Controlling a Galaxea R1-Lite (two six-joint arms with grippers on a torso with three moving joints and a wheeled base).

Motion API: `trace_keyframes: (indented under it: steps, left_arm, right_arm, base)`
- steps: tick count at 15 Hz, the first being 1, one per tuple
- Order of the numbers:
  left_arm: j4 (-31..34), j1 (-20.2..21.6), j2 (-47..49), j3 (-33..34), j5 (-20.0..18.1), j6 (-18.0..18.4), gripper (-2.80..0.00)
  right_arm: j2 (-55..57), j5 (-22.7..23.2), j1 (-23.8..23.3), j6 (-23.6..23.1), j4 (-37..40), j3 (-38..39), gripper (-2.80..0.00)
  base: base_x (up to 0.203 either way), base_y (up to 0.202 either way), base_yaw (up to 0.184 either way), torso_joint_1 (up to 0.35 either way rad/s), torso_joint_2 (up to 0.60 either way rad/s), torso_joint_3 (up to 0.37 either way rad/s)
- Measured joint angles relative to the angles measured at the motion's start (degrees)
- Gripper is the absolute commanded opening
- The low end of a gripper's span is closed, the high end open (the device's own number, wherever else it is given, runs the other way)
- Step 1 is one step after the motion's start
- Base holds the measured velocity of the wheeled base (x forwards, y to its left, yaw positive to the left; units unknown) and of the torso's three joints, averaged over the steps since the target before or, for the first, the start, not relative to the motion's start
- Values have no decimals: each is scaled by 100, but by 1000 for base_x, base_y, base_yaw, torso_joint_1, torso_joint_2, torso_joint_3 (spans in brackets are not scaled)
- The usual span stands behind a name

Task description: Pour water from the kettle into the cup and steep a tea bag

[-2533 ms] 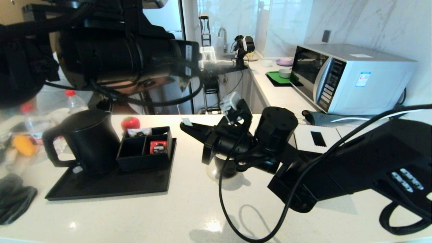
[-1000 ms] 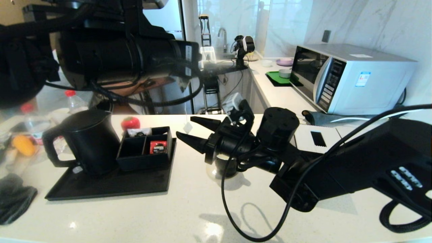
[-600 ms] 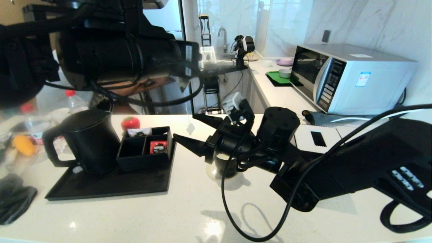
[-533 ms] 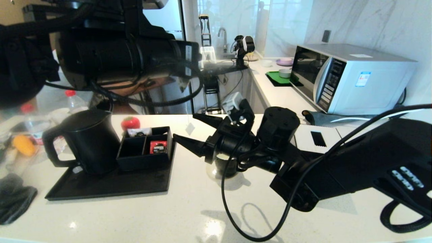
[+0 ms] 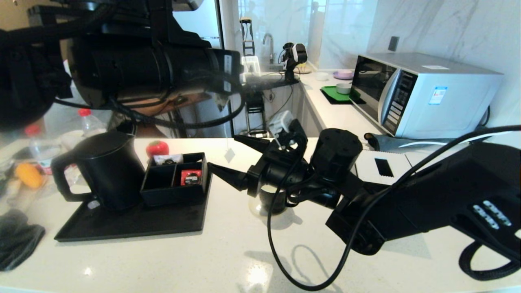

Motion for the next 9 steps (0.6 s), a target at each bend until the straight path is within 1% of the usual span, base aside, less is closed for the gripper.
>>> trace_keyframes:
  steps: [9]
  left_arm:
    - [0,-30,0,0,0,2,-280]
  right_arm:
    - [-2,-19,5,-20,-40,20,0]
  base:
    - [0,0,0,0,0,0]
